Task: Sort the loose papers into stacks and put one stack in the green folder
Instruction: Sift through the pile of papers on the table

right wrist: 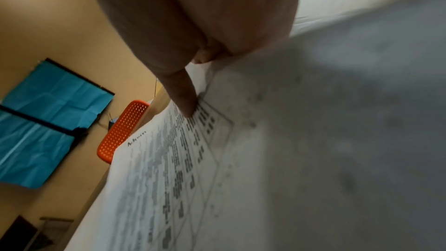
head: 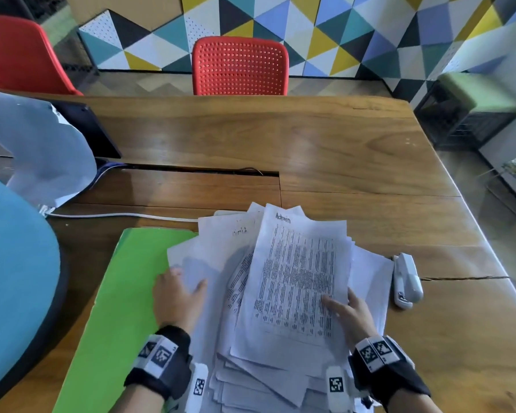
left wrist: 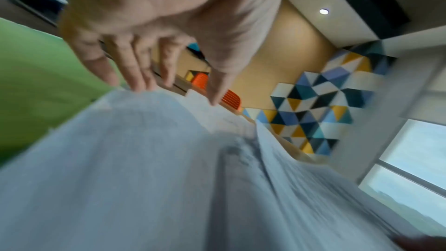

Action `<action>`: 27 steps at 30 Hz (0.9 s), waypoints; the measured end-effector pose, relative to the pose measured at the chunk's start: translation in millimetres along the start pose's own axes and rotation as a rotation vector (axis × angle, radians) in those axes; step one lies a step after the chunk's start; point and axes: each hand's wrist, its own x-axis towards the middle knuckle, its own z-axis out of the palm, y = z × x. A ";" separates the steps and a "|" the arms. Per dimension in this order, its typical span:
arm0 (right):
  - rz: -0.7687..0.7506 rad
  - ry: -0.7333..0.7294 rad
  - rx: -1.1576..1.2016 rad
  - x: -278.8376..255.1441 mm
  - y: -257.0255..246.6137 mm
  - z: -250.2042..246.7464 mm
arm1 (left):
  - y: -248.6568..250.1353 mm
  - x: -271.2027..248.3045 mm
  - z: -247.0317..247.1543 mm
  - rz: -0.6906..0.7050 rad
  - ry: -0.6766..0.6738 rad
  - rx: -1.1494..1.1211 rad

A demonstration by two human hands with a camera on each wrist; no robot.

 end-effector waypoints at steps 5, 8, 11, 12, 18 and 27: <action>0.045 0.030 0.023 0.9 2.2 -10.2 | -18.2 25.5 -5.8 -0.404 -0.137 -0.143; 0.035 0.015 0.007 1.4 3.7 -12.2 | -13.9 20.7 -18.2 -0.223 -0.171 -0.159; -0.020 0.027 -0.085 1.3 3.0 -11.3 | 7.7 12.0 -59.1 -0.004 0.108 -0.178; -0.053 0.033 -0.134 1.3 3.0 -11.1 | 20.0 5.4 -79.9 0.084 0.211 -0.222; -0.157 0.012 -0.317 -3.8 -3.4 -0.6 | 112.2 -53.8 -172.8 0.759 0.281 -0.272; 0.091 -0.109 0.041 -7.3 -13.9 9.7 | 160.2 -60.7 23.4 0.594 -0.295 0.151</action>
